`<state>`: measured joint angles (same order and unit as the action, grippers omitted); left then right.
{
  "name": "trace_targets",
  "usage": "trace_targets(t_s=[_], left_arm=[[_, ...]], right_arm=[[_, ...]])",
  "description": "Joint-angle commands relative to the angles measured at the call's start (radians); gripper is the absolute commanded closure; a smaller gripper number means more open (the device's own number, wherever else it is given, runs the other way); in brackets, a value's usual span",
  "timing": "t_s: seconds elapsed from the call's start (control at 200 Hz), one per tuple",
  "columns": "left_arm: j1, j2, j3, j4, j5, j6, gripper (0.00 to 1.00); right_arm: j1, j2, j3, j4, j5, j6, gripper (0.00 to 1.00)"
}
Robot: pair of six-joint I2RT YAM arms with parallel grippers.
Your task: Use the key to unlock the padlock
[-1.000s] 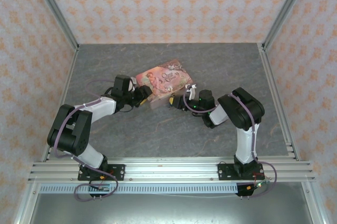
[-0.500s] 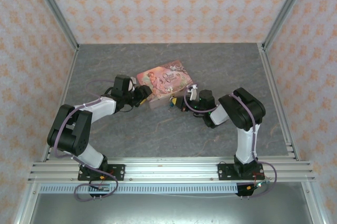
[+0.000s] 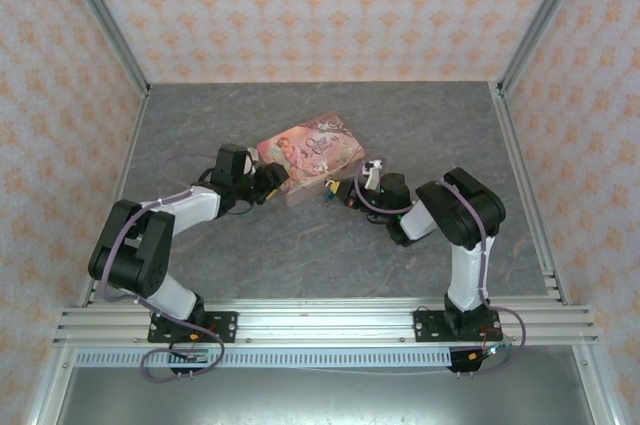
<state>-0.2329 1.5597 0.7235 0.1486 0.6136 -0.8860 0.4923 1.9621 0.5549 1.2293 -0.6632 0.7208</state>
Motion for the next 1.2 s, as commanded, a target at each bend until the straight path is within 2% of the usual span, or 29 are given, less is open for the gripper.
trace_targets(t_s=[0.0,0.225,0.911,1.046,1.126,1.191], left_arm=[[-0.006,0.014,-0.044,-0.101,-0.06,0.002,0.43],[-0.006,0.018,-0.049,-0.089,-0.06,-0.003,0.42],[0.001,0.009,-0.061,-0.08,-0.055,-0.005,0.36],[0.027,-0.065,-0.067,-0.101,-0.065,0.011,0.32],[0.043,-0.134,-0.056,-0.161,-0.09,0.044,0.27],[0.054,-0.194,-0.044,-0.212,-0.115,0.071,0.24]], right_arm=[[-0.006,-0.028,0.004,0.172,0.108,0.099,1.0],[-0.008,-0.03,0.021,0.162,0.168,0.164,1.0],[-0.054,-0.018,0.022,0.124,0.289,0.172,1.0],[-0.073,-0.111,-0.037,0.068,0.286,0.113,1.0],[-0.076,-0.228,-0.067,-0.059,0.276,0.036,1.0],[-0.077,-0.344,-0.073,-0.233,0.252,-0.045,1.0]])
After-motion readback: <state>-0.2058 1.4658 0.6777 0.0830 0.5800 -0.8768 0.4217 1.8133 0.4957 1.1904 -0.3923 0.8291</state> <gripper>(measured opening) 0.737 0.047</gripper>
